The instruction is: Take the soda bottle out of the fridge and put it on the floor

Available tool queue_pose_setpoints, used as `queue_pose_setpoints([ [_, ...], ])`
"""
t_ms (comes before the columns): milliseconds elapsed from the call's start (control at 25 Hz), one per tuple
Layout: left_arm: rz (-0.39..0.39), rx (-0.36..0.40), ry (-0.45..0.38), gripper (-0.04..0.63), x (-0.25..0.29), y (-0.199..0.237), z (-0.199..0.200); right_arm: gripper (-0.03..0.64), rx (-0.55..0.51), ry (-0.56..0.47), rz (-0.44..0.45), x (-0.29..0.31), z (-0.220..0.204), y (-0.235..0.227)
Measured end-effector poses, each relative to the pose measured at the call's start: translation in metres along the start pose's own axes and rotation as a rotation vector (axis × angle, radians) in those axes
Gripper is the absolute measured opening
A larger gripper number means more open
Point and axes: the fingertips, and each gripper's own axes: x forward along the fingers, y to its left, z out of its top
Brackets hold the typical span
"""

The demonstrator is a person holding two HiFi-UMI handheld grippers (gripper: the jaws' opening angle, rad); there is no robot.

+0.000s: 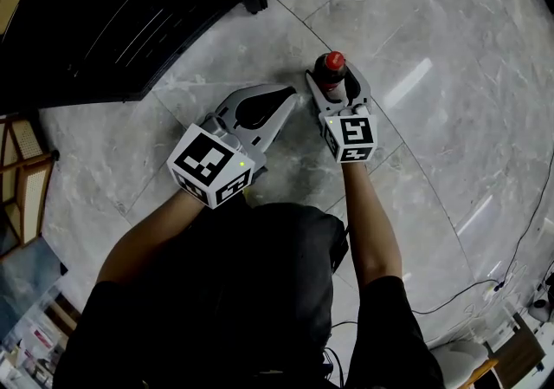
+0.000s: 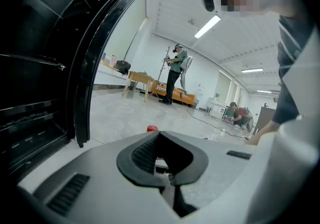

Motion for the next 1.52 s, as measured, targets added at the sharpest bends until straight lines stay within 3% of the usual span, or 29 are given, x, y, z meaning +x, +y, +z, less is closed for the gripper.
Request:
queue_pose_setpoints([
  [1040, -0.001, -0.022, 0.034, 0.006, 0.010, 0.000, -0.011, 0.321, 0.038, 0.001, -0.013, -0.002, -0.023, -0.007],
  [1520, -0.003, -0.030, 0.026, 0.006, 0.010, -0.003, -0.008, 0.351, -0.016, -0.001, 0.011, -0.007, -0.007, 0.005],
])
